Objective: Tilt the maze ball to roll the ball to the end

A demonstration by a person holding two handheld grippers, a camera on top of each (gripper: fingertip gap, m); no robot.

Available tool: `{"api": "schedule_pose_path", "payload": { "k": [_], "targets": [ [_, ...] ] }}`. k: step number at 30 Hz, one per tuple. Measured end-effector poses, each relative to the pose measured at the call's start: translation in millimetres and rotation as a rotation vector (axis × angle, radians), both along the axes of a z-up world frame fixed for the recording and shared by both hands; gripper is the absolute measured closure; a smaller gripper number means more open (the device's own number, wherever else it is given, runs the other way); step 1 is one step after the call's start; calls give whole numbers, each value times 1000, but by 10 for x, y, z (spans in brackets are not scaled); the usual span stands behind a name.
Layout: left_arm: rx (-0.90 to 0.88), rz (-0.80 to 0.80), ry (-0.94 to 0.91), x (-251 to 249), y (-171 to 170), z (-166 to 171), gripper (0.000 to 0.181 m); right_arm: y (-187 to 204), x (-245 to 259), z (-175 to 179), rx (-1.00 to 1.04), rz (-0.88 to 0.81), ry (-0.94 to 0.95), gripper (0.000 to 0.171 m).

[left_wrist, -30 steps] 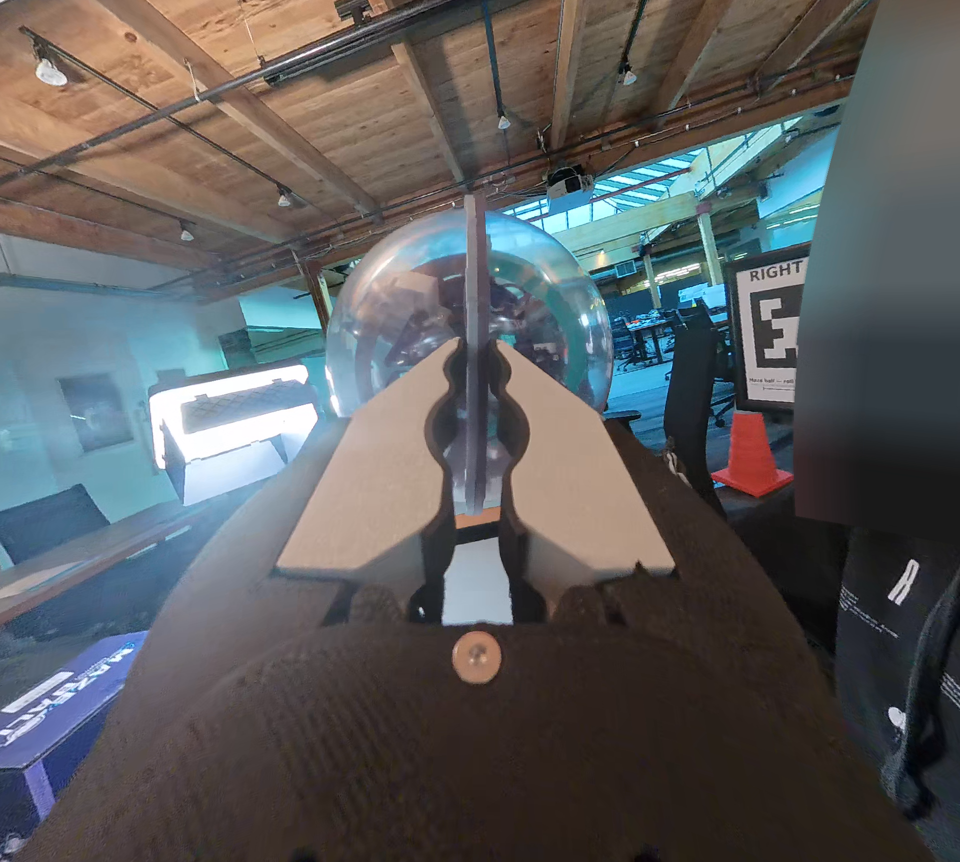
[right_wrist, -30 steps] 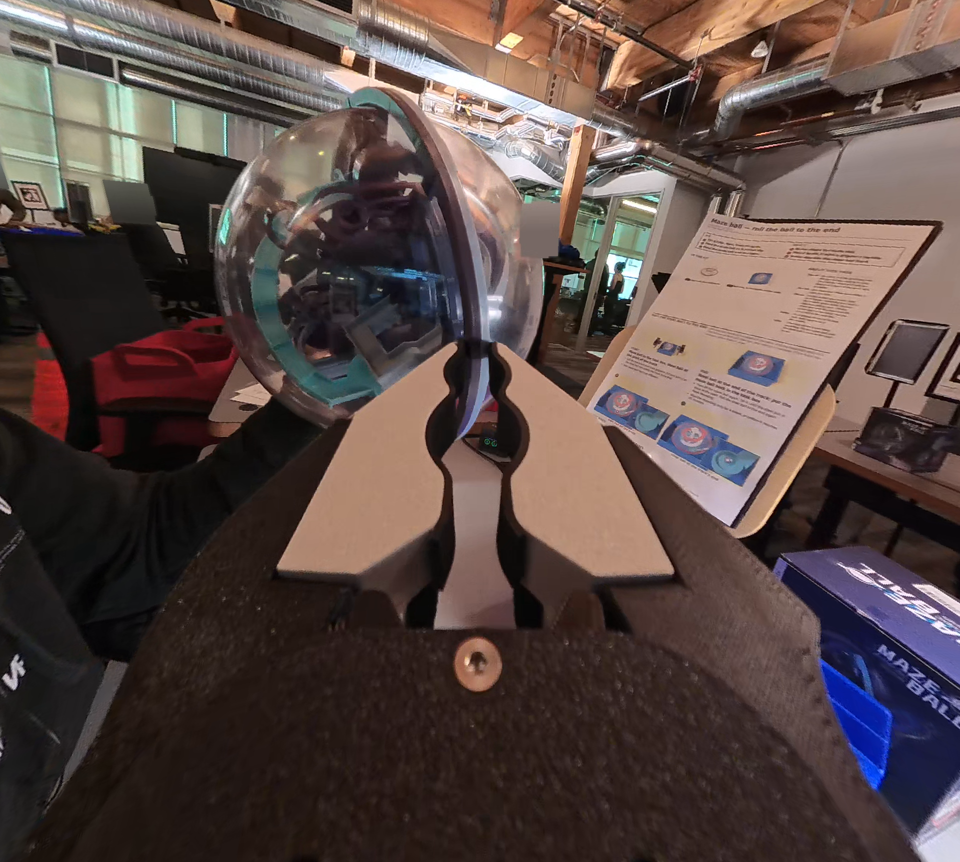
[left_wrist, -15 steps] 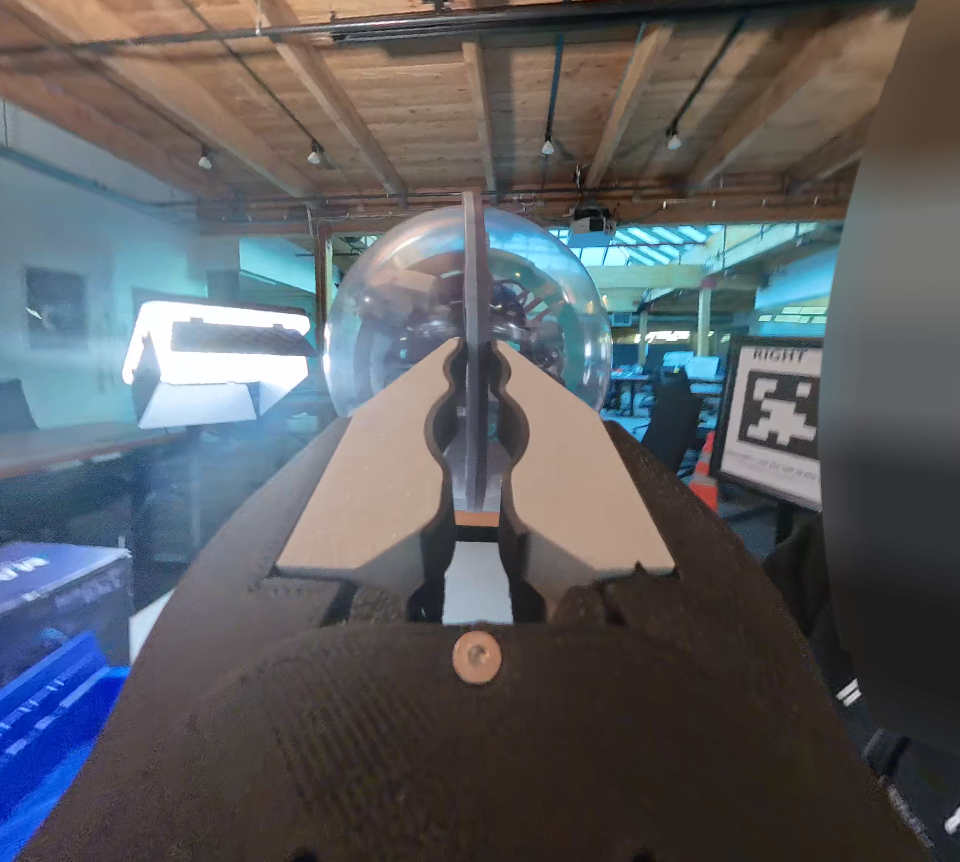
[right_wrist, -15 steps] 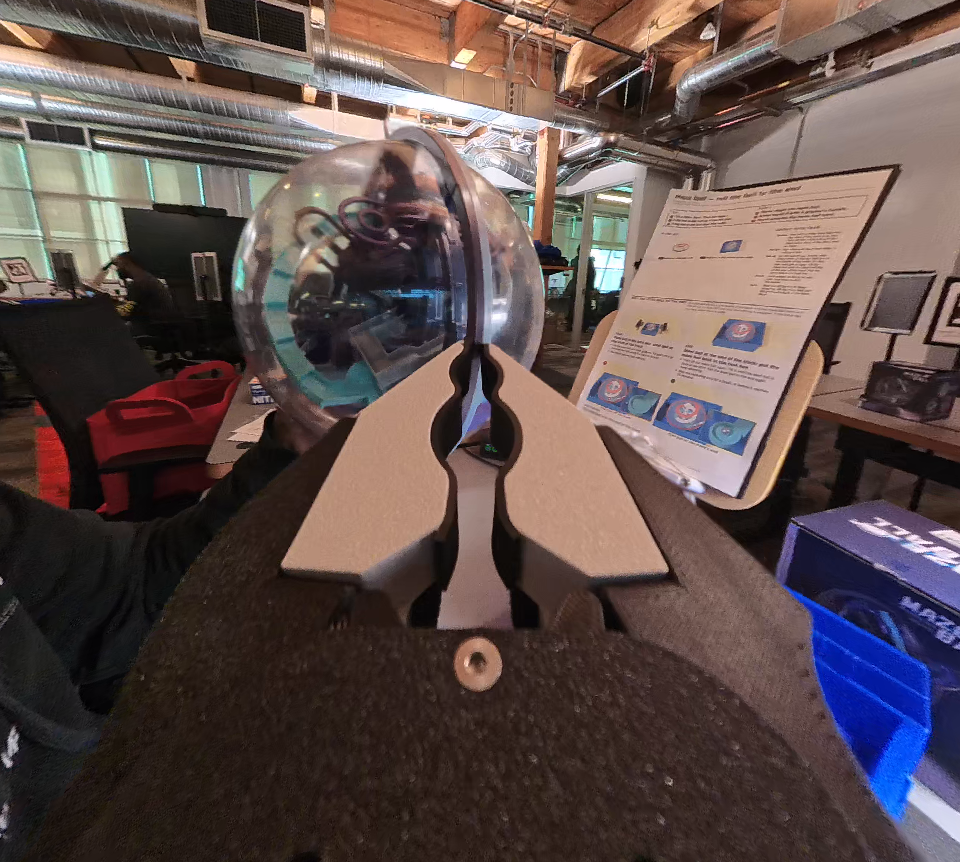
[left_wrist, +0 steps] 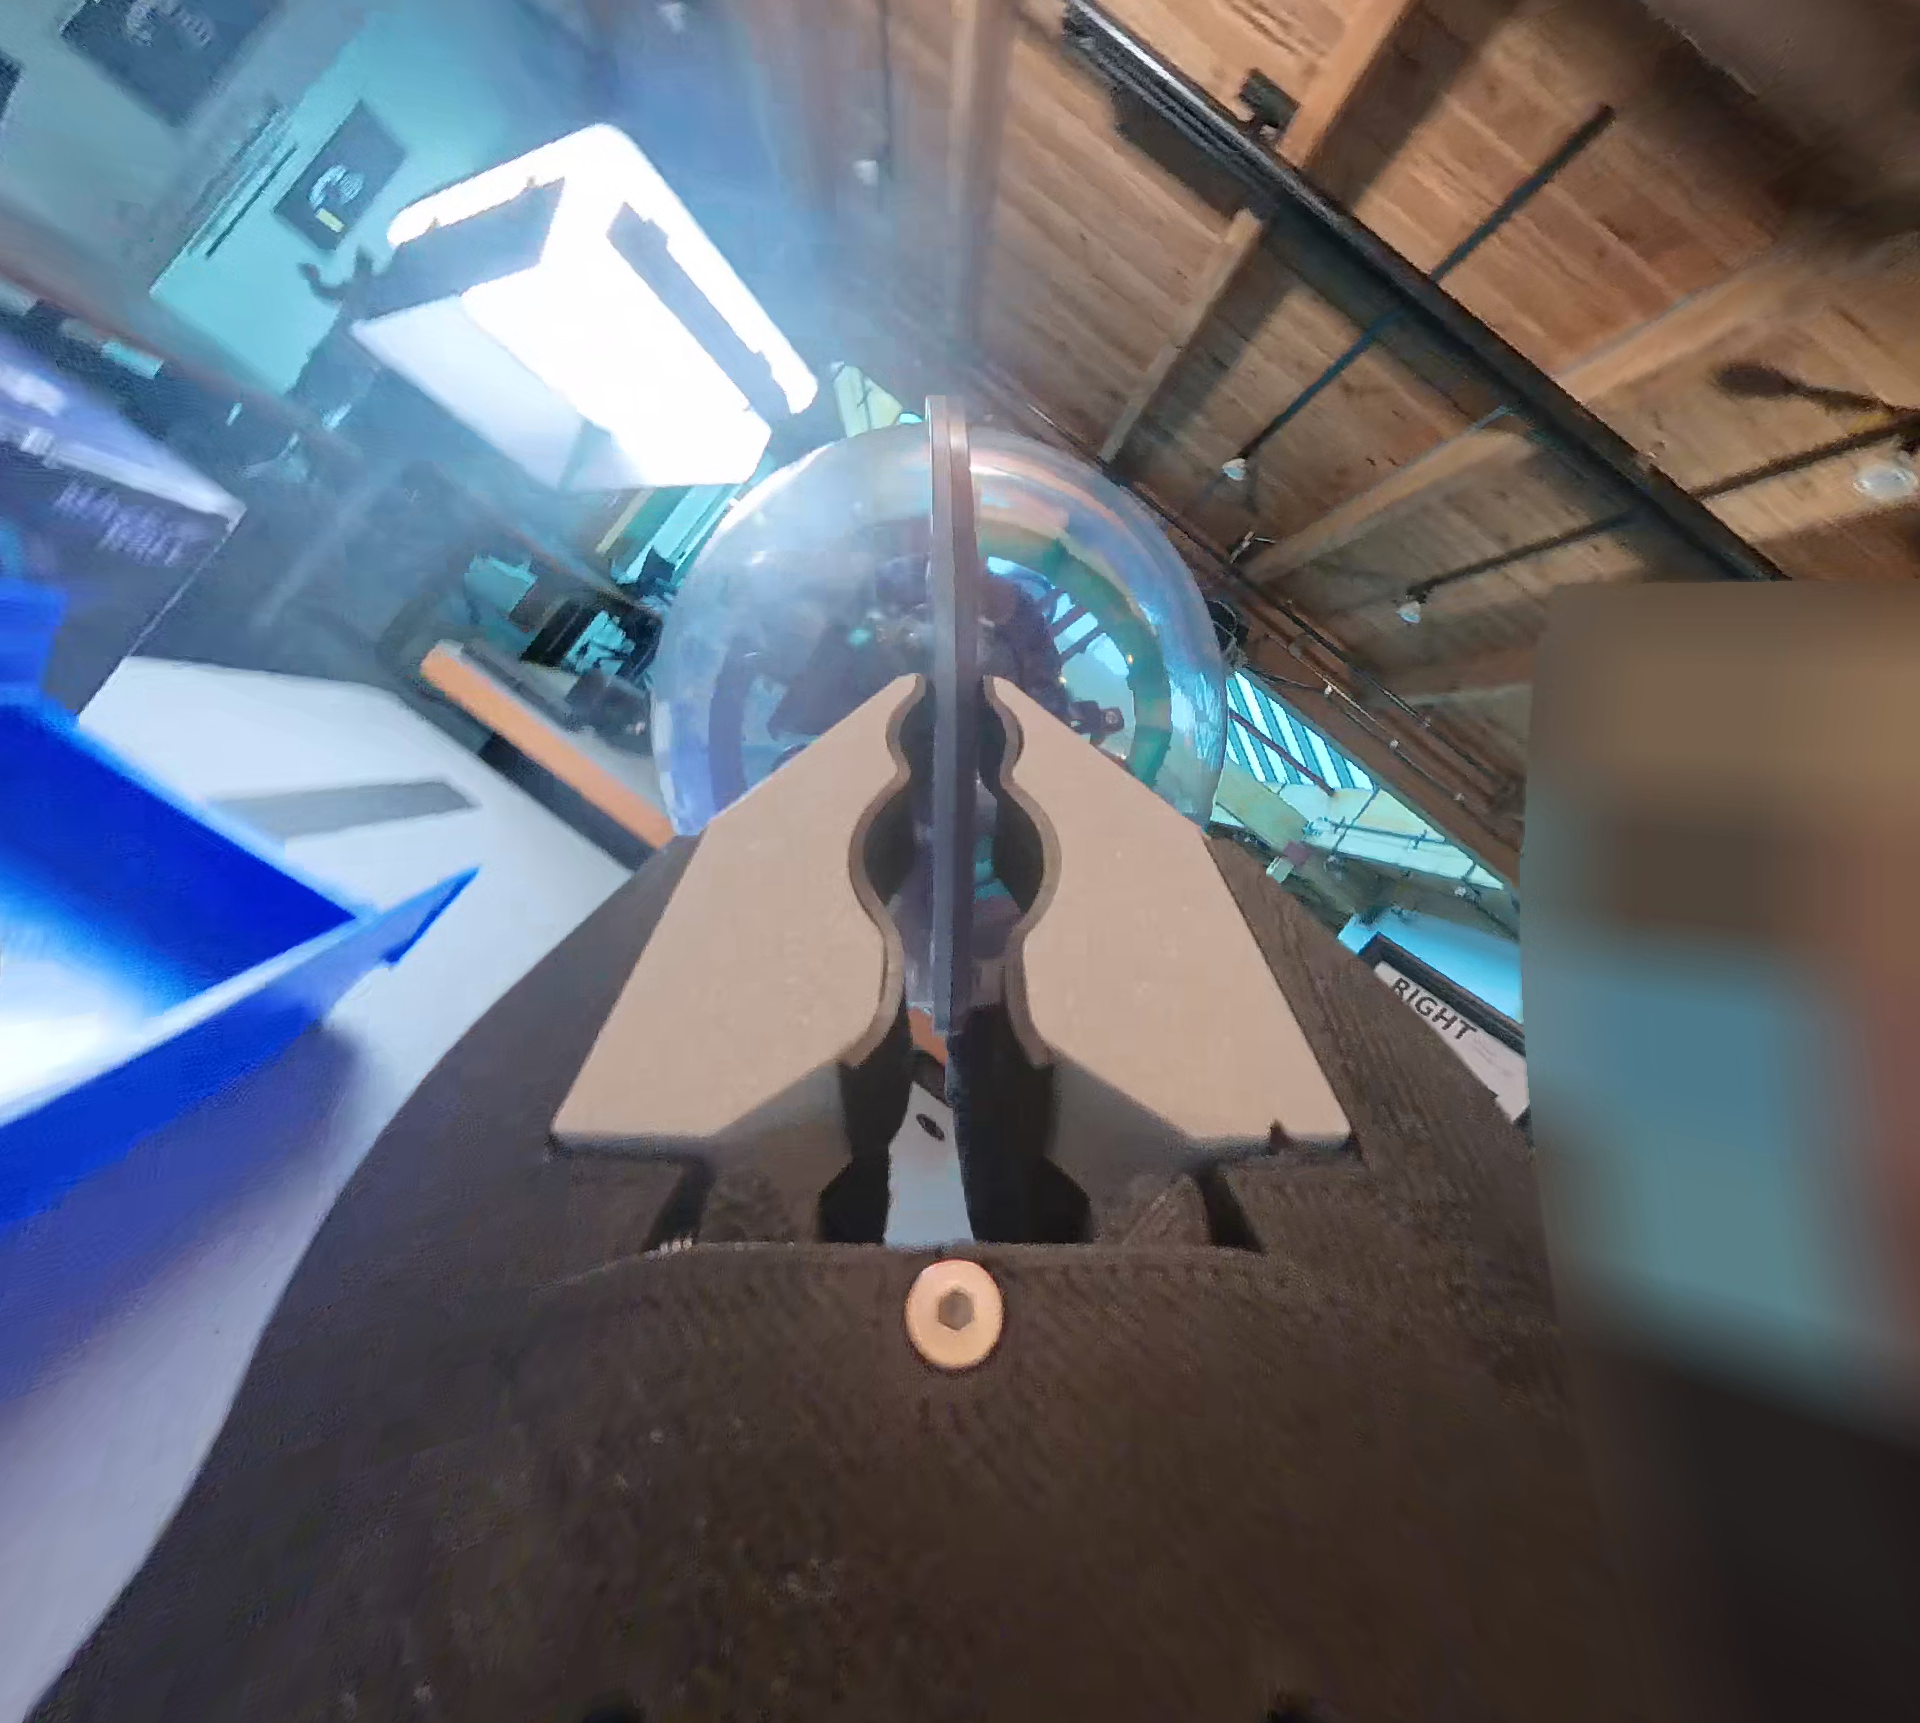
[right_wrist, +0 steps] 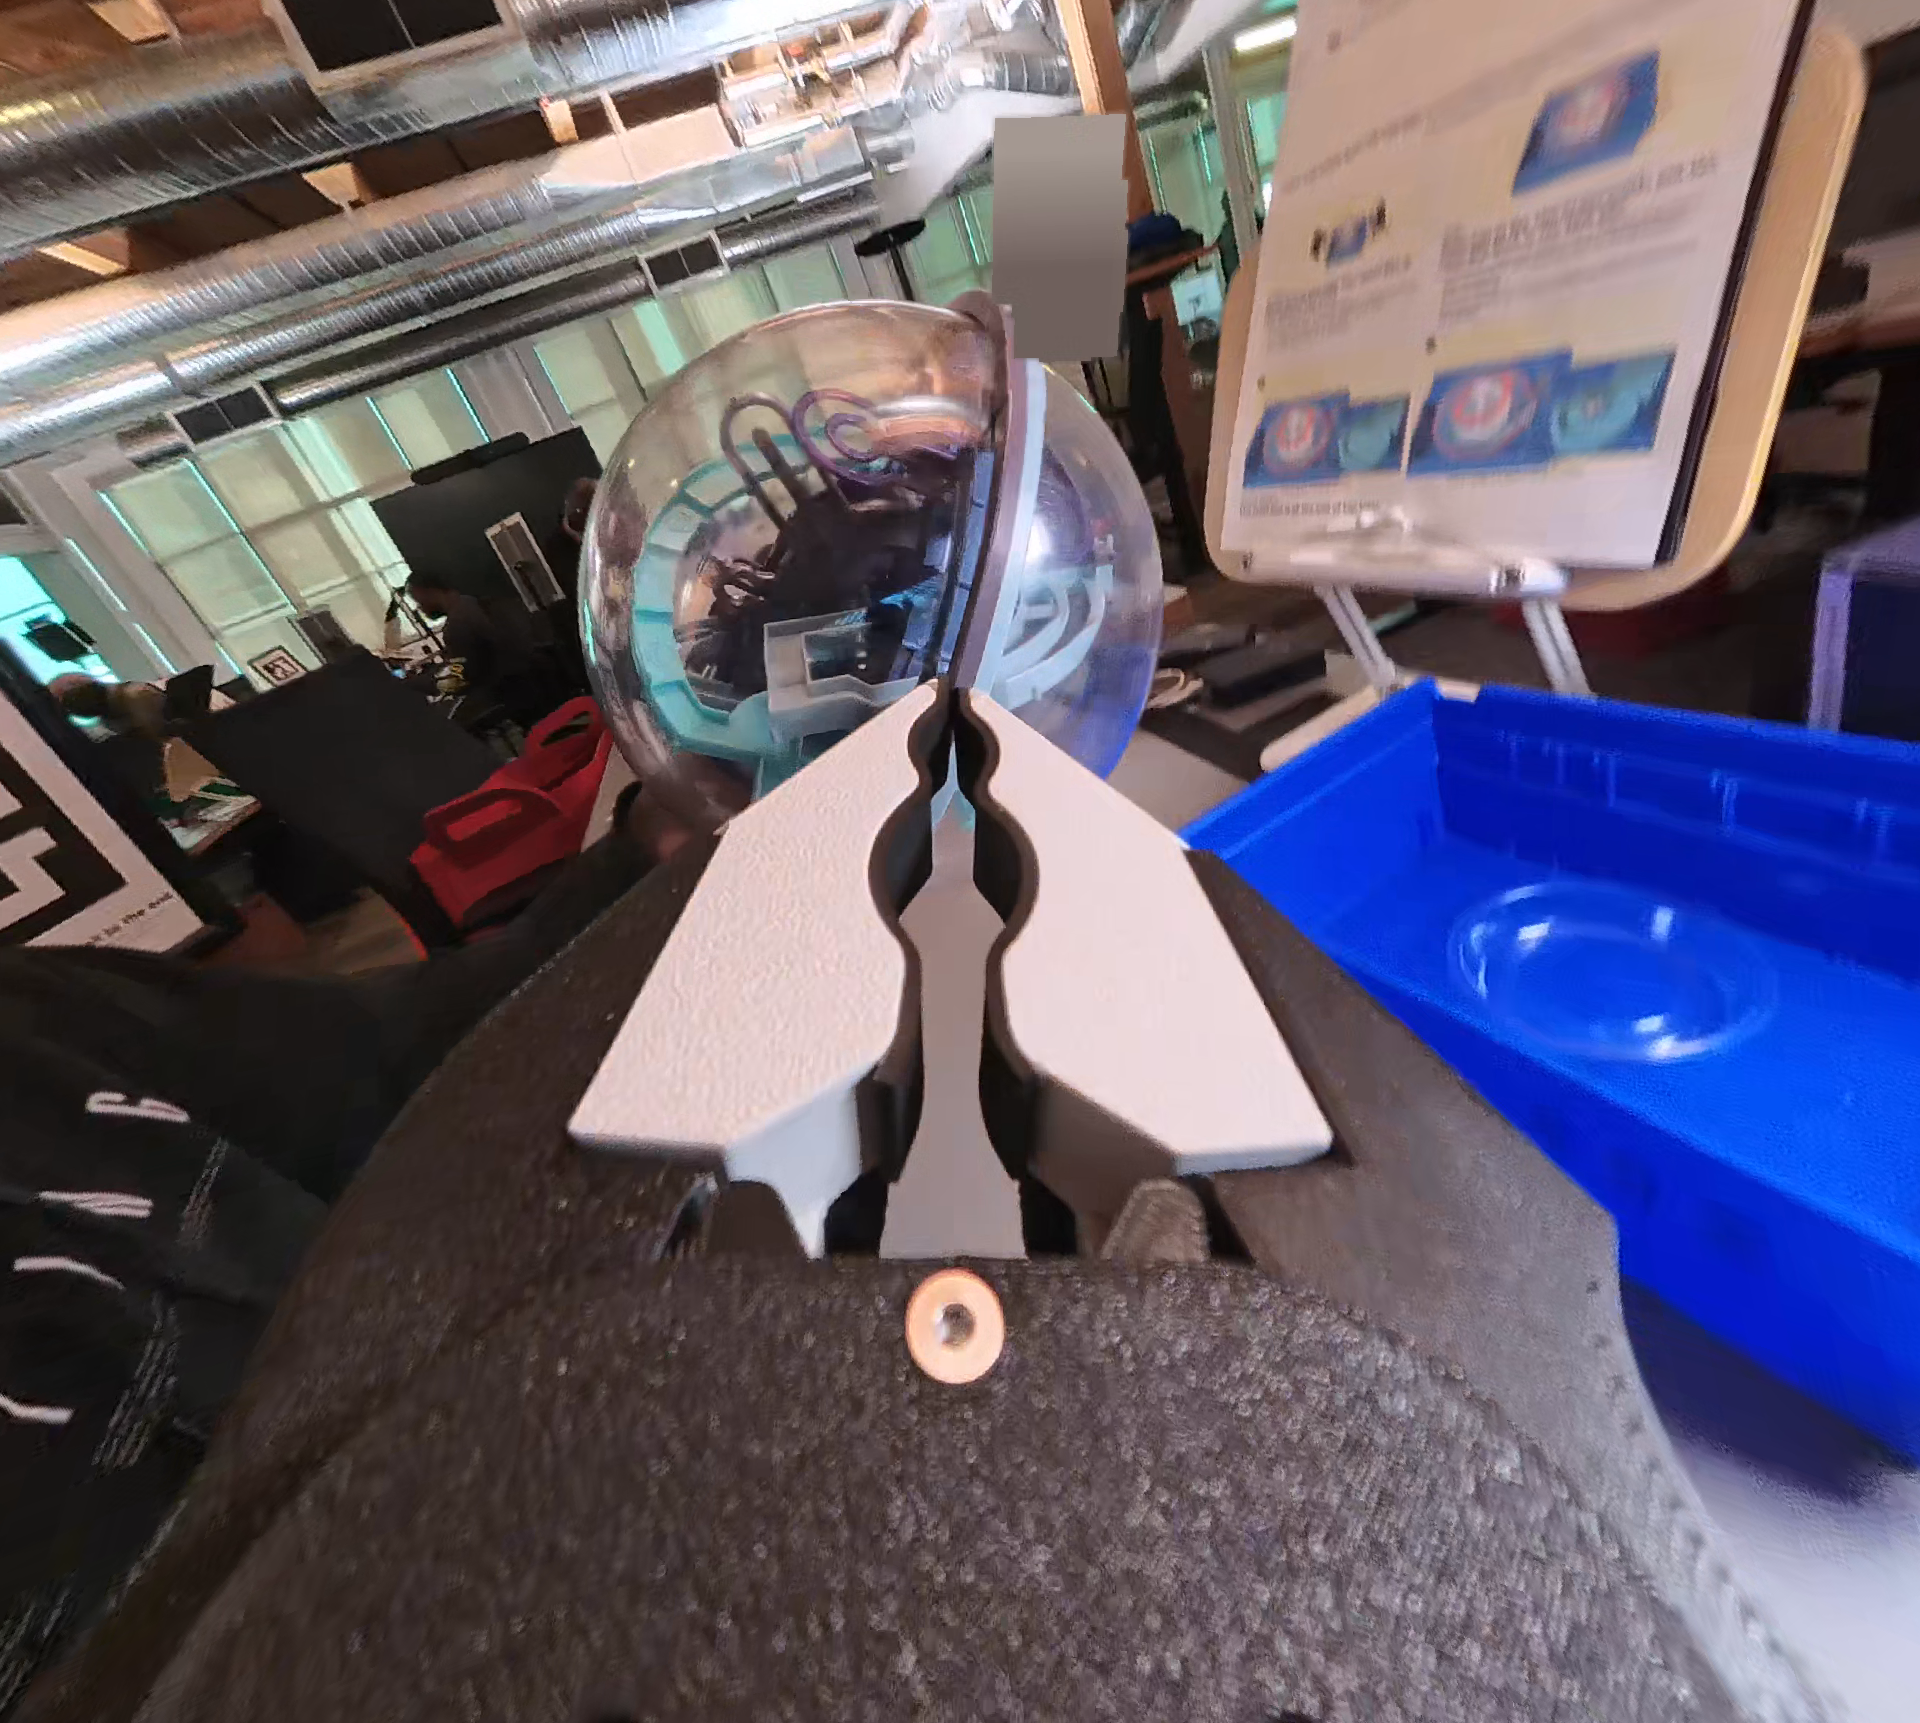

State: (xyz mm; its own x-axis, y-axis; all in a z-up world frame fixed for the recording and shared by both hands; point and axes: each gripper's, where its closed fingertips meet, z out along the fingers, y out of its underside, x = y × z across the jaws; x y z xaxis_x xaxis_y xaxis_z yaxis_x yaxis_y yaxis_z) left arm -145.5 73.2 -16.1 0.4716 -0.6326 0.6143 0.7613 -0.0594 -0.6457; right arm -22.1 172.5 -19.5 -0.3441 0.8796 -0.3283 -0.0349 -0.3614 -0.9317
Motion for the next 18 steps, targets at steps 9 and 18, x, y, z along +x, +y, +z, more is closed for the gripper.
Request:
{"api": "schedule_pose_path", "payload": {
  "k": [9, 18],
  "targets": [
    [-344, -113, -157, 311, -153, -1549, 175, -53, 47, -1089, -158, 6, -206, 171],
    [-468, -139, -51, 457, -178, -1889, 176, -53, -22, -1662, -129, -26, -369, 171]
  ]
}}
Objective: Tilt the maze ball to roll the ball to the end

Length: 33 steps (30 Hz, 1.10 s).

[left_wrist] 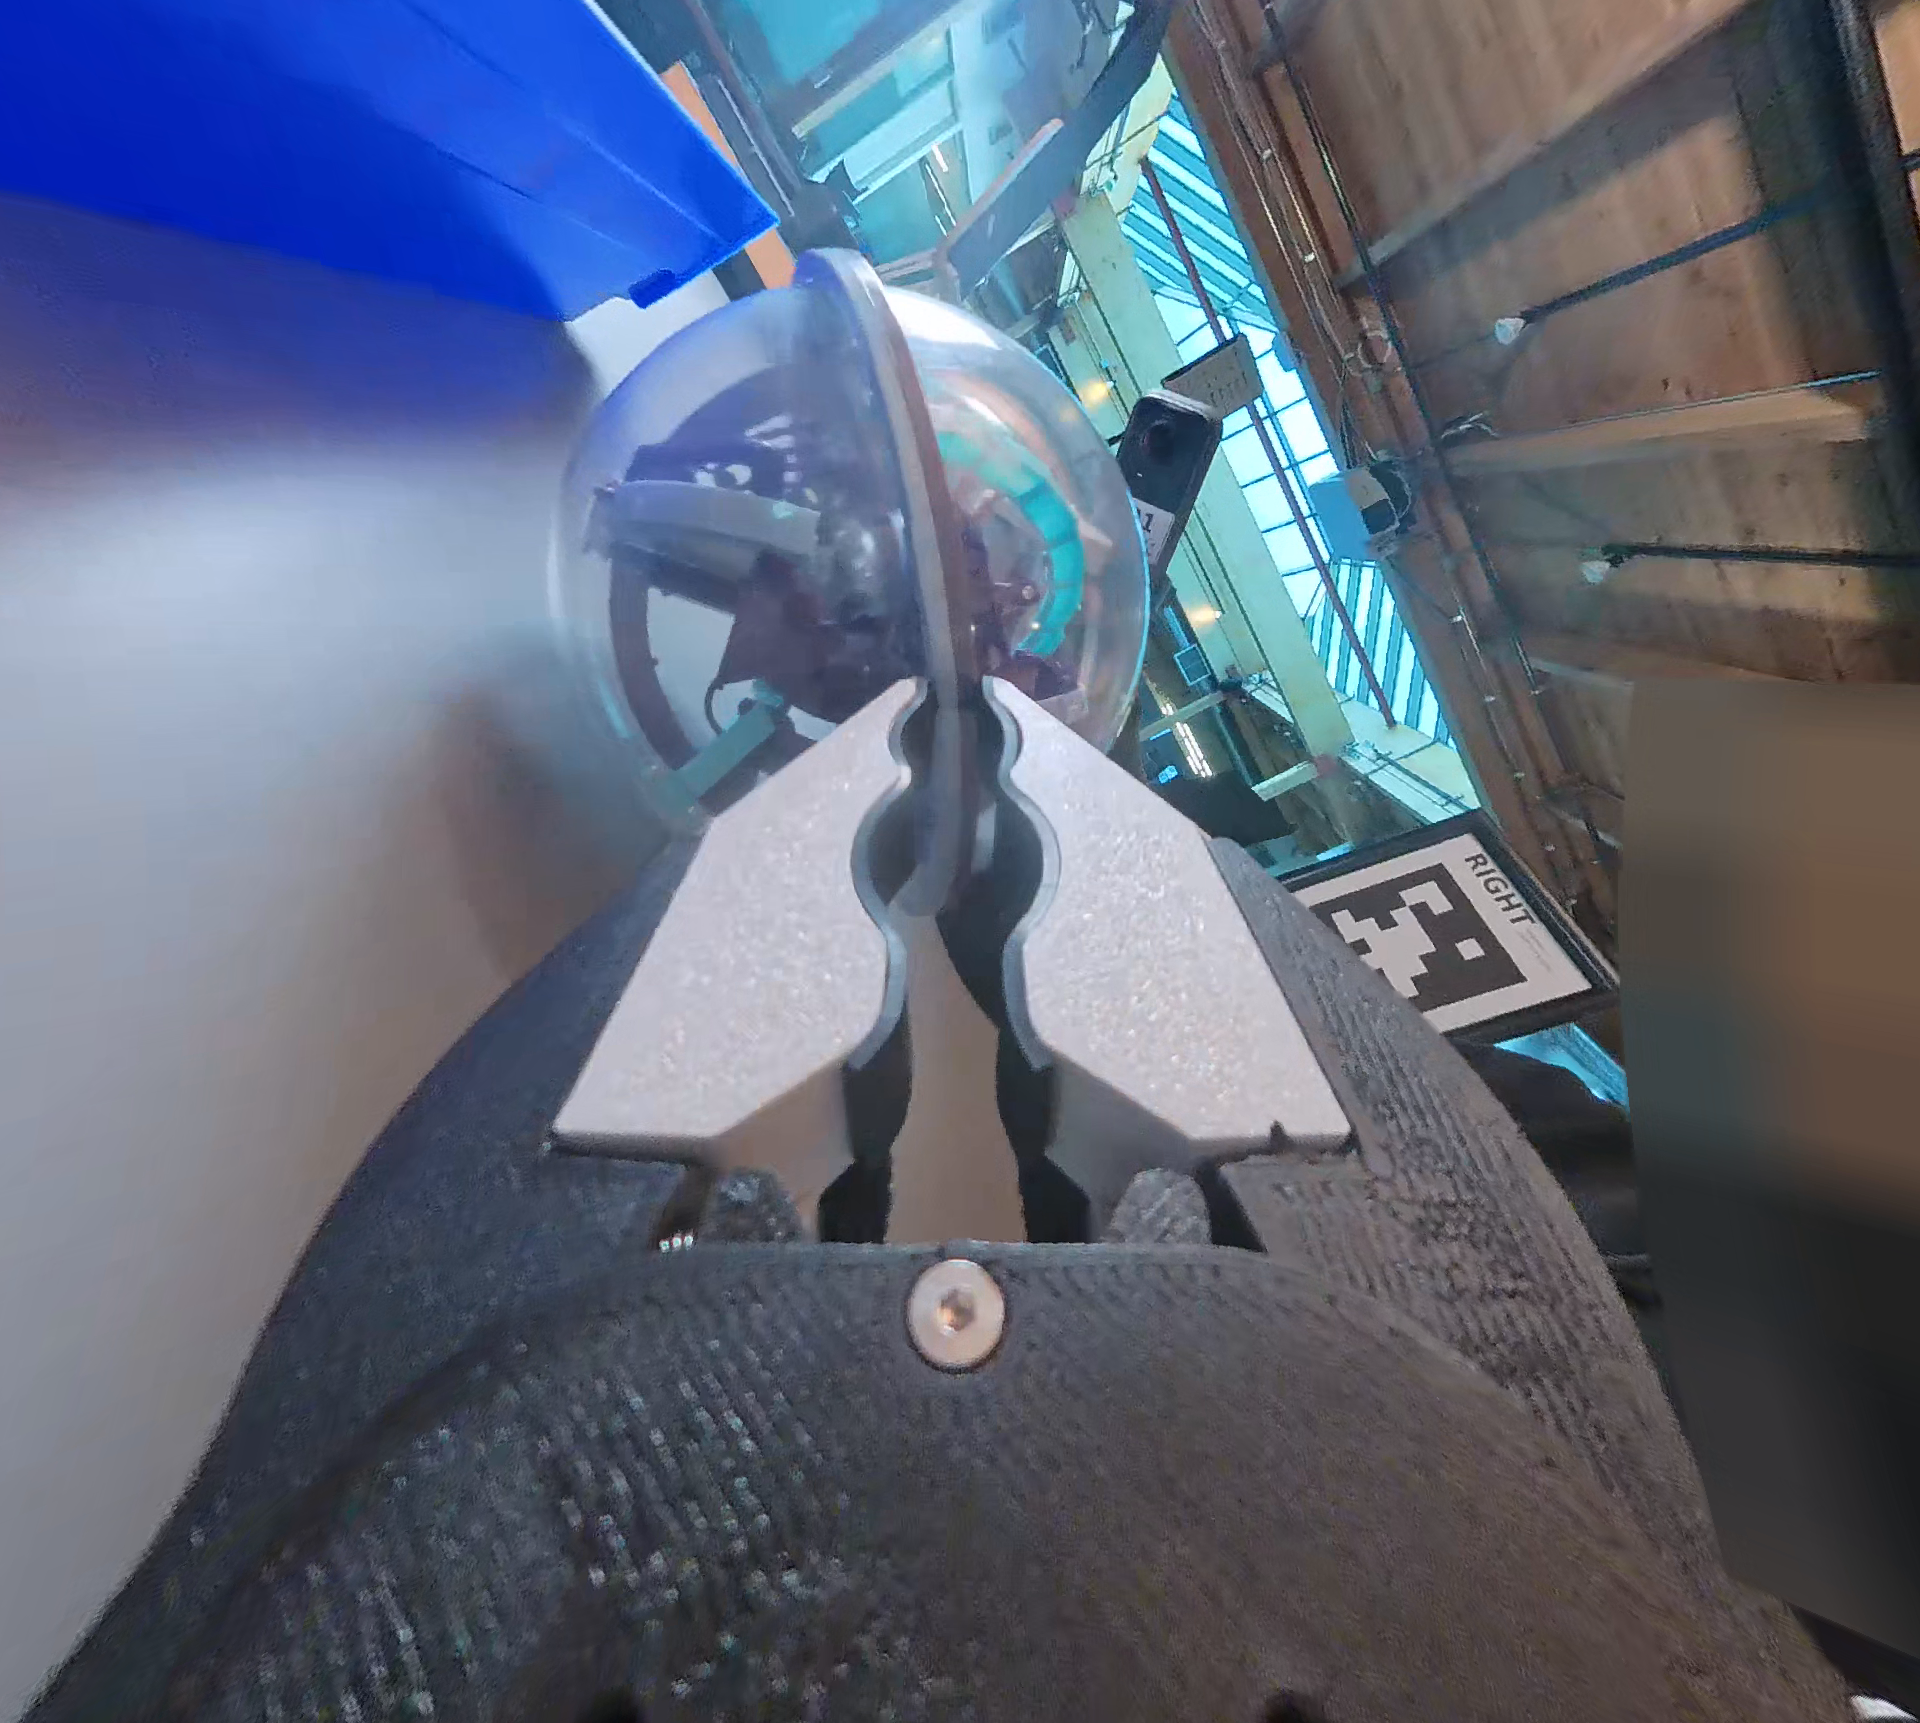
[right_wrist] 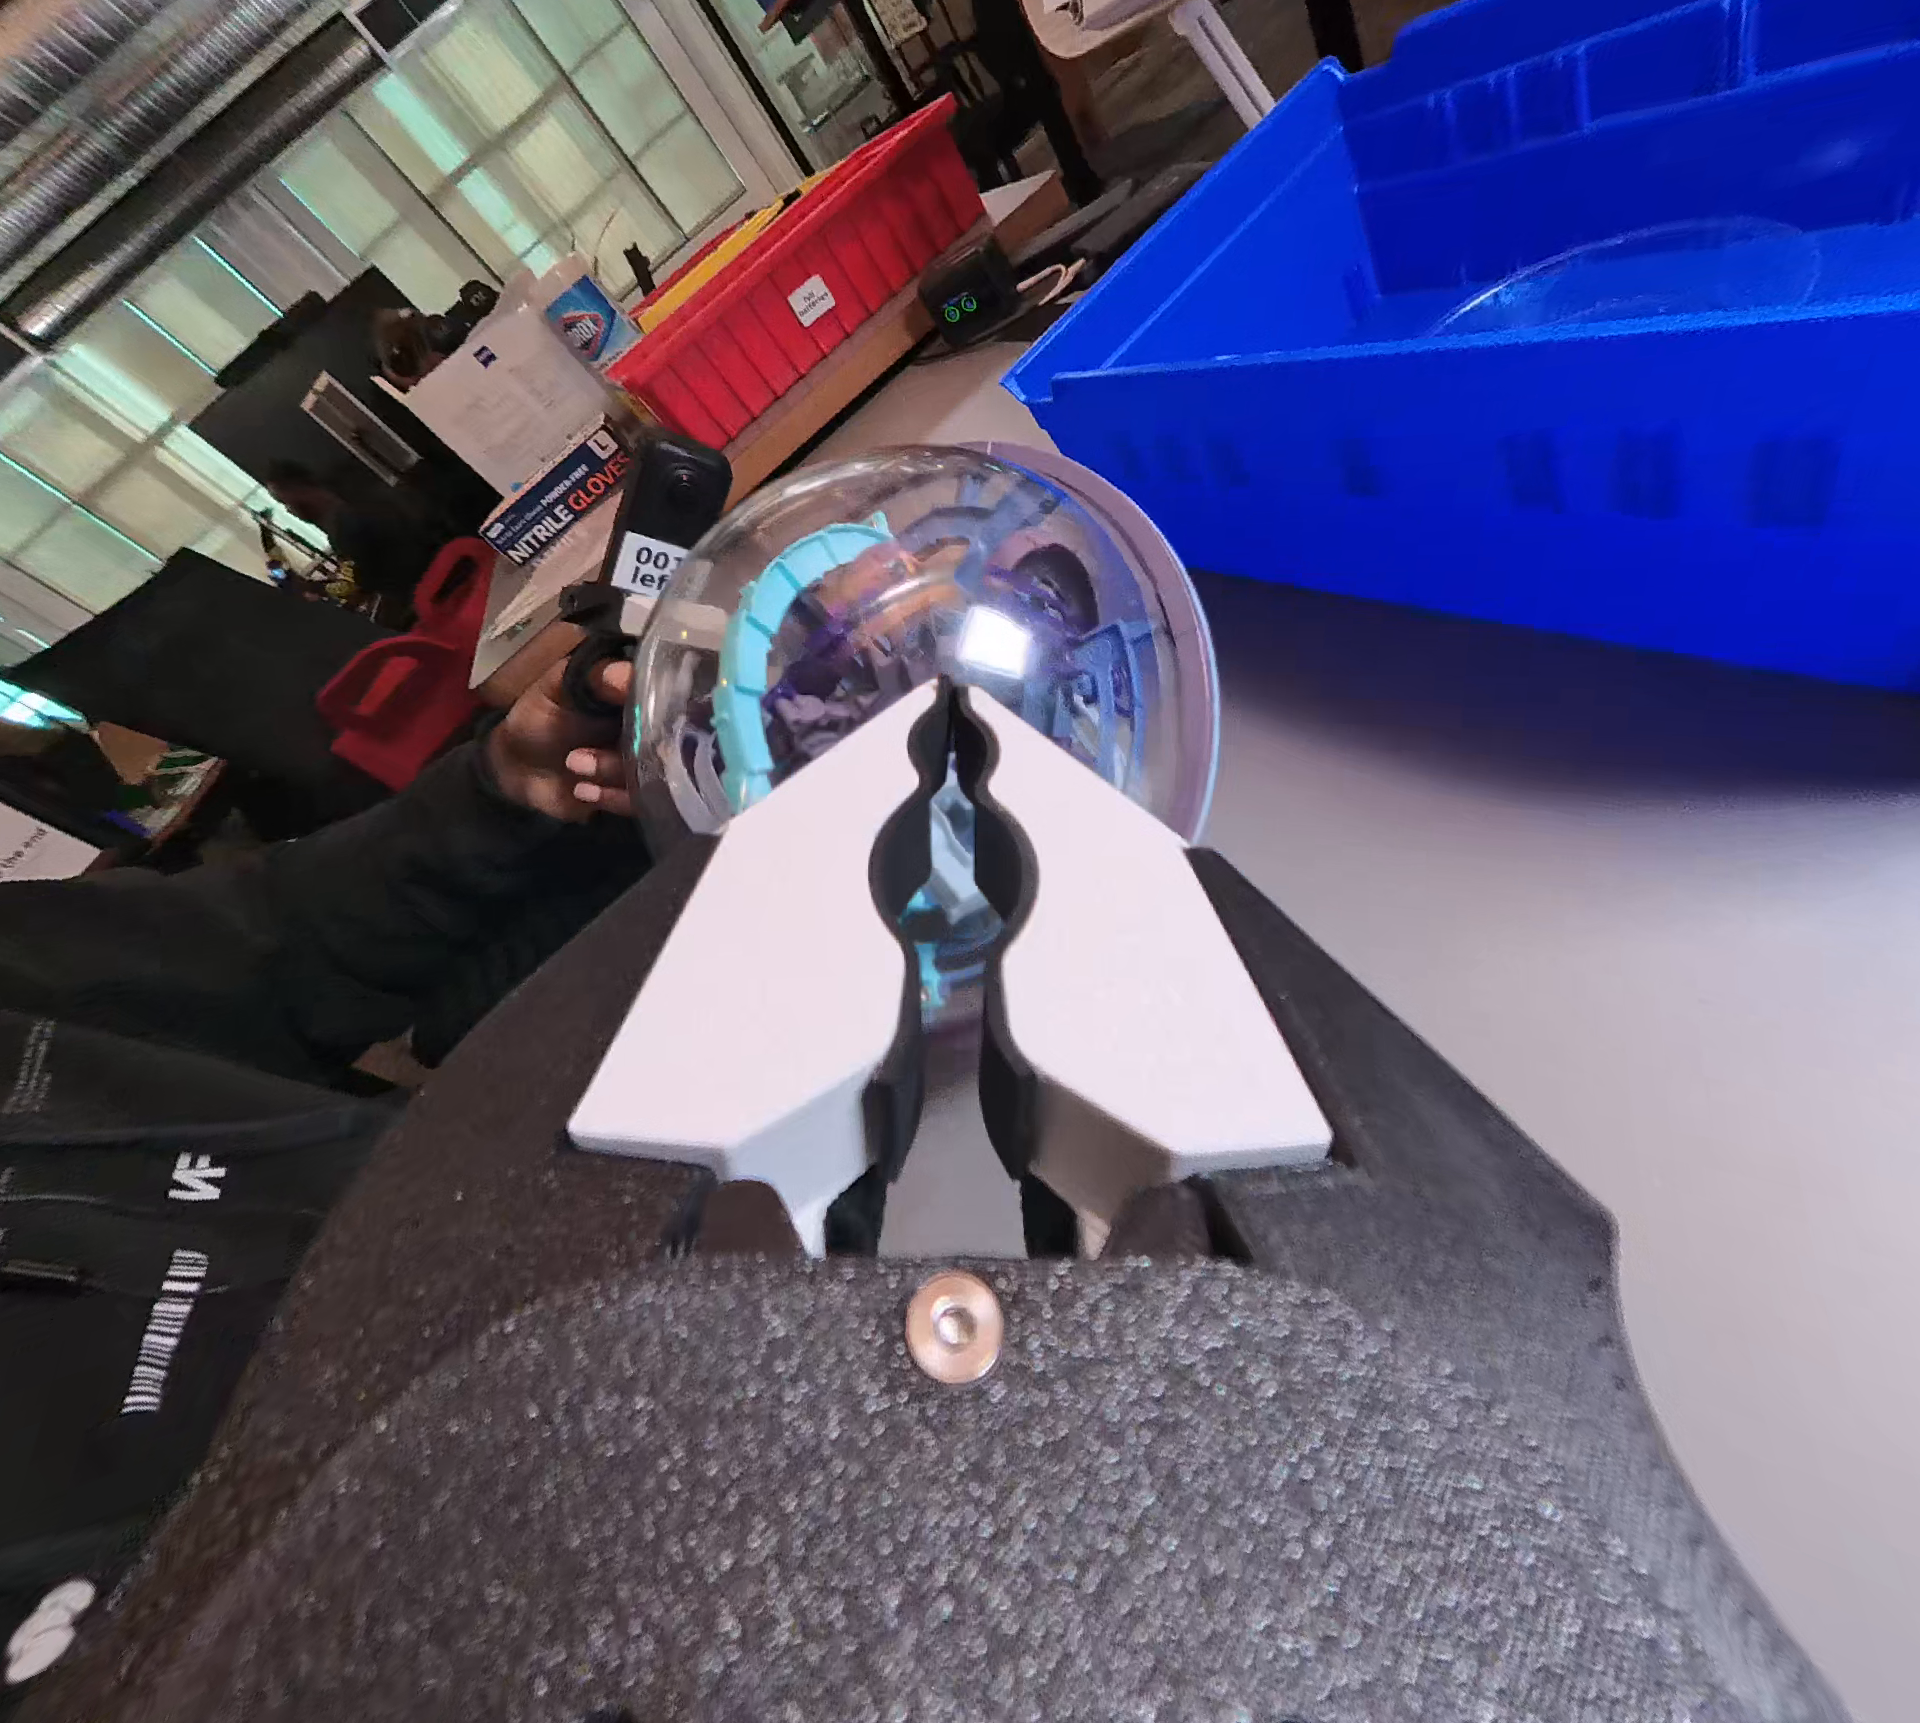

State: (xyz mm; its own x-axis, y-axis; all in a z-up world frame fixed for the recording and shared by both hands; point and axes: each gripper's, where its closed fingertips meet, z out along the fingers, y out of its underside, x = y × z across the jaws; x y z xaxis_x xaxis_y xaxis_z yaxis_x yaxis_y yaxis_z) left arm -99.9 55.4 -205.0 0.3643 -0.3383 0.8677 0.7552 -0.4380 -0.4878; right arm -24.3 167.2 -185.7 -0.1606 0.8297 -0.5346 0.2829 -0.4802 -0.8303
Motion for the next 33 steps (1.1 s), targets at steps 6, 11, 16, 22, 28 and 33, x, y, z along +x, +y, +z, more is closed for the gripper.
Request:
{"api": "schedule_pose_path", "payload": {
  "k": [6, 11, 16, 22, 28, 33],
  "targets": [
    [-20, 36, -7, -140, -19, -120, 176, 150, 83, -197, 12, -3, -52, 143],
    [-52, -7, 2, -176, -38, -222, 169, 79, 131, -415, -189, 120, -94, 127],
    [14, 20, 47, -313, -21, -153, 136, -82, 101, -472, -322, 229, -86, 130],
    [28, 25, 74, -325, 8, -173, 154, -195, 30, -485, -391, 266, -65, 140],
    [3, 8, 72, -320, -12, -239, 168, -150, 7, -479, -410, 229, -49, 160],
    [-16, -23, 101, -249, -26, -283, 172, -112, 29, -438, -409, 218, -23, 164]
  ]
}}
